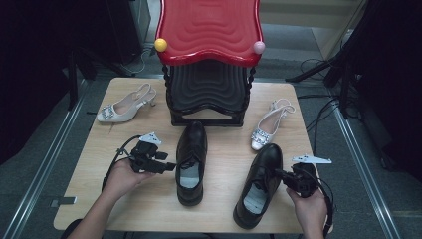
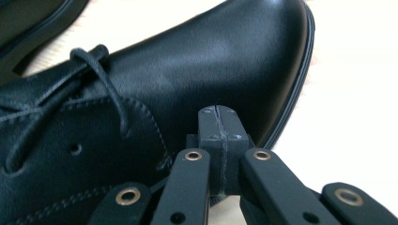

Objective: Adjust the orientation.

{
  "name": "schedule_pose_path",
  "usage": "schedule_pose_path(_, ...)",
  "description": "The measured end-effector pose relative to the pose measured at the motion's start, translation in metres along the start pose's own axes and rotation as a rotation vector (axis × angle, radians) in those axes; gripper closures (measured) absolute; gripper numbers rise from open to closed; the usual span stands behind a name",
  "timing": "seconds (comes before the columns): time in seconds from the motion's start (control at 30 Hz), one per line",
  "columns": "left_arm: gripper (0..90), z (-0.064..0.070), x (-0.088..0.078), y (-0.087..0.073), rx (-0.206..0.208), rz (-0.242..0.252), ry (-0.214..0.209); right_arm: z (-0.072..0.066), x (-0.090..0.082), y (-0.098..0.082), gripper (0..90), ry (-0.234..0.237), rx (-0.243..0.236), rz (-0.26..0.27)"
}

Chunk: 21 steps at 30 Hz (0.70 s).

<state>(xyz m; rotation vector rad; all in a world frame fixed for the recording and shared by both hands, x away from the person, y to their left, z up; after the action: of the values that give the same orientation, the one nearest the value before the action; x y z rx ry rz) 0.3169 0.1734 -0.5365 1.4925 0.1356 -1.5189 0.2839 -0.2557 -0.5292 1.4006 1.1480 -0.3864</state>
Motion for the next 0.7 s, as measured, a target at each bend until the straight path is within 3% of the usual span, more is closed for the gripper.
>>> schedule_pose_path(0.2,40.7,0.001,0.001,-0.001,-0.001,-0.002,-0.003,0.000,0.006,0.007,90.0,0.034,0.001,0.007)
schedule_pose_path(0.7,40.6,0.002,0.001,-0.002,-0.003,-0.006,0.001,-0.005,0.020,0.023,90.0,0.062,-0.021,0.031)
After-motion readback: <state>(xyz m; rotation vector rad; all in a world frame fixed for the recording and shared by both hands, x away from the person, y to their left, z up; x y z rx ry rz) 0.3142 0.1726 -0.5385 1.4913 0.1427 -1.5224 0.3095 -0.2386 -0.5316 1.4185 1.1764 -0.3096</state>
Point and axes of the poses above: each handheld gripper's, and its own axes: x roughly forward along the jaws, y roughly out of its top, z roughly to its right, the point moved 4 cm from there along x, roughly forward along the jaws, and after that the axes turned 6 degrees about -z, right-handed, at the moved point
